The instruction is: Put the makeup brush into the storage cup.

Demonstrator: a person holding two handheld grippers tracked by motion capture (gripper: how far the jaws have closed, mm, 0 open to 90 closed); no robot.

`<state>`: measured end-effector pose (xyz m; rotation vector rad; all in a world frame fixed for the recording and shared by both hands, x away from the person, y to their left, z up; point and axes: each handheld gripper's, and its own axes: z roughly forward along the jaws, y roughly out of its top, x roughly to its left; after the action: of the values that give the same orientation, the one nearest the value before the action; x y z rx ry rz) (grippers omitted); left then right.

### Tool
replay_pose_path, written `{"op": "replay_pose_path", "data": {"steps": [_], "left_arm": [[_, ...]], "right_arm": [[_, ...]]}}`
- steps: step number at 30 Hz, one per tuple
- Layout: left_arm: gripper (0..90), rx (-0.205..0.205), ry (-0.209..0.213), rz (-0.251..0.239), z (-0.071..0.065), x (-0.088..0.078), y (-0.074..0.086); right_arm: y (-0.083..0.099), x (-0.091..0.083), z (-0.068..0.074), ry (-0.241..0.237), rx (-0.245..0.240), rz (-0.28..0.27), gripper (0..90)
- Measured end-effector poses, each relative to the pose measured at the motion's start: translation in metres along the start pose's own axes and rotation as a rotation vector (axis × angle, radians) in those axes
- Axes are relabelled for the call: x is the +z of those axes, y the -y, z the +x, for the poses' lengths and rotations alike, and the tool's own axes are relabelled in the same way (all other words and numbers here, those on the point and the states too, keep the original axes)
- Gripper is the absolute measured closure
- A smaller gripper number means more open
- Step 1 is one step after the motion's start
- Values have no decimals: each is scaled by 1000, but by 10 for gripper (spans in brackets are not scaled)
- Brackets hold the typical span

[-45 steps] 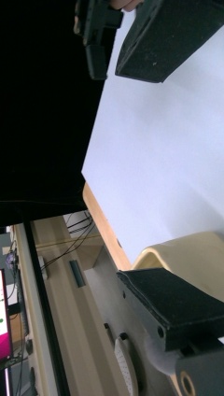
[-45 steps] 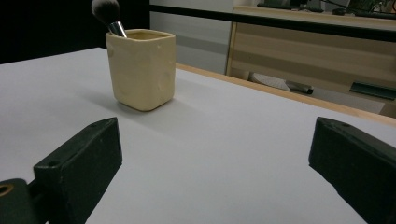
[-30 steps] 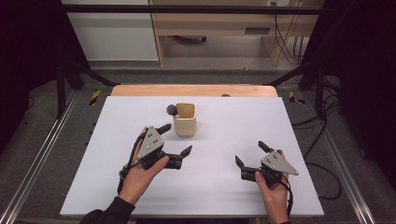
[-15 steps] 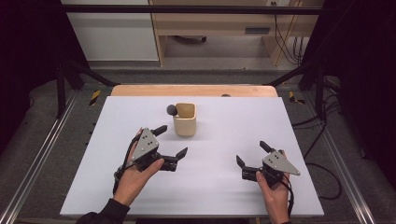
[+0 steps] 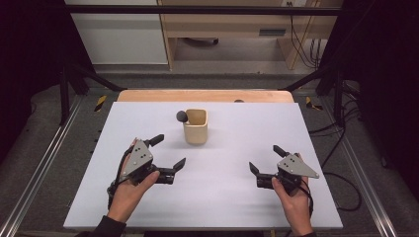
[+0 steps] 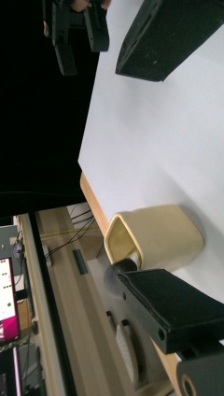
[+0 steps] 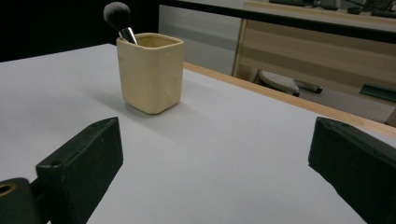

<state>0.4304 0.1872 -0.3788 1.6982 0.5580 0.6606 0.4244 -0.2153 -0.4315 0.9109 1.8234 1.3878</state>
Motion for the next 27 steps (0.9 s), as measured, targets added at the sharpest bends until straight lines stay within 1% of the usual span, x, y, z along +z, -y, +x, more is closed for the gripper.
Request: {"op": "replay_pose_path", "data": {"steps": [1, 3, 4, 6, 7, 10, 12, 15, 18, 20, 22, 25, 27], "left_arm": [[23, 4, -5, -4, 2, -3, 0], [22, 2, -13, -11, 6, -9, -1], [22, 5, -14, -10, 7, -11, -1], [23, 34, -16, -15, 11, -18, 1], [23, 47, -23, -19, 12, -21, 1], [23, 40, -29, -23, 16, -28, 3], [23, 37, -43, -21, 19, -34, 8], [23, 31, -62, -21, 24, -42, 15], [23, 18, -76, -19, 30, -49, 22], [24, 15, -88, -13, 34, -53, 26], [24, 9, -96, -4, 35, -57, 29], [24, 7, -112, -12, 38, -63, 31], [24, 15, -118, -17, 39, -65, 32]], "right_arm": [[-2, 0, -1, -3, -5, 9, 33], [-4, -2, -2, 9, -22, 9, 36], [-5, -3, -3, 12, -19, 5, 35], [-5, -4, -4, 13, -10, -1, 34], [-6, -5, -6, 11, -16, -4, 33], [-7, -7, -8, 7, -13, -1, 33], [-7, -9, -9, 5, -16, 0, 31], [-7, -11, -11, 16, -3, 9, 29], [-6, -14, -15, 24, -1, 12, 28], [-6, -17, -17, 35, 10, 2, 28], [-4, -20, -20, 43, 14, -4, 28], [-1, -24, -24, 52, 17, -3, 28], [1, -26, -26, 55, 18, -4, 29]]}}
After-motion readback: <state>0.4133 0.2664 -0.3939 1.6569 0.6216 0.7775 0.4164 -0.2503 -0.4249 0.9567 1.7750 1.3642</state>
